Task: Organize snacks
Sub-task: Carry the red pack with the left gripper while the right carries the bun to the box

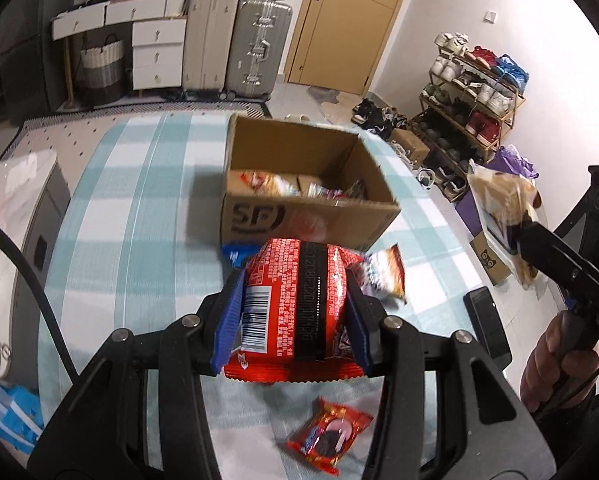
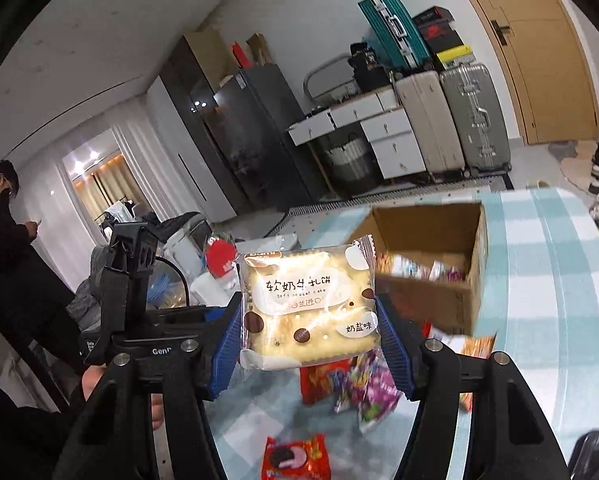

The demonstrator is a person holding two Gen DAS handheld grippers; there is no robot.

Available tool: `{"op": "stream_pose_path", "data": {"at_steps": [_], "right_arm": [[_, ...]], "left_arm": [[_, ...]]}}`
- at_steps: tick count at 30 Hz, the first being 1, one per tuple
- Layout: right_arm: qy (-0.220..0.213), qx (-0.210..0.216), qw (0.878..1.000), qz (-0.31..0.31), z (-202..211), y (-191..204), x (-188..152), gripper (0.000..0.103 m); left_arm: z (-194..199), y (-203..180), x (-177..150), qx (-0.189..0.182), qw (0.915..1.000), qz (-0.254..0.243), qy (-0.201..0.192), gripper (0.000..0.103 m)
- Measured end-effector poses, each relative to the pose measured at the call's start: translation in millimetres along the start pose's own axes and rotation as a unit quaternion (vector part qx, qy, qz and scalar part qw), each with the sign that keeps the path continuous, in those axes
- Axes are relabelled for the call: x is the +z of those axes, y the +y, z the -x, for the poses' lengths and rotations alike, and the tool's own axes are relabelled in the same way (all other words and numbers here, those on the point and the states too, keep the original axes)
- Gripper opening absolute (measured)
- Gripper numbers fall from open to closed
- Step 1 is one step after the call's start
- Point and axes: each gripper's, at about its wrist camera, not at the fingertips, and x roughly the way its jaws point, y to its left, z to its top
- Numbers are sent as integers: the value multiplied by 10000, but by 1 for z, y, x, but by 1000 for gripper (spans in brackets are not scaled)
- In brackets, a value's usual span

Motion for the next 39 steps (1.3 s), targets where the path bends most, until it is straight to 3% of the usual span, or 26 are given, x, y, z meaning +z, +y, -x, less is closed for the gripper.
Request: {"op": "stream_pose_path", "data": {"at_steps": [5, 20, 30, 39], "right_arm": [[-86, -77, 9999, 59, -3, -2, 25, 63], [-137, -330, 9993, 52, -27, -18, 95, 63], [38, -466, 9988, -122, -66, -43, 120, 64], [315, -780, 9963, -150, -99, -69, 125, 64]], "left_arm": [[-1, -10, 30, -150, 9999, -78, -14, 44], [-22, -13, 111, -8, 9999, 2, -131, 44], [-71, -9, 155, 77, 9999, 65, 138, 44], [-126, -1, 166, 69, 9986, 215, 485, 44]]}}
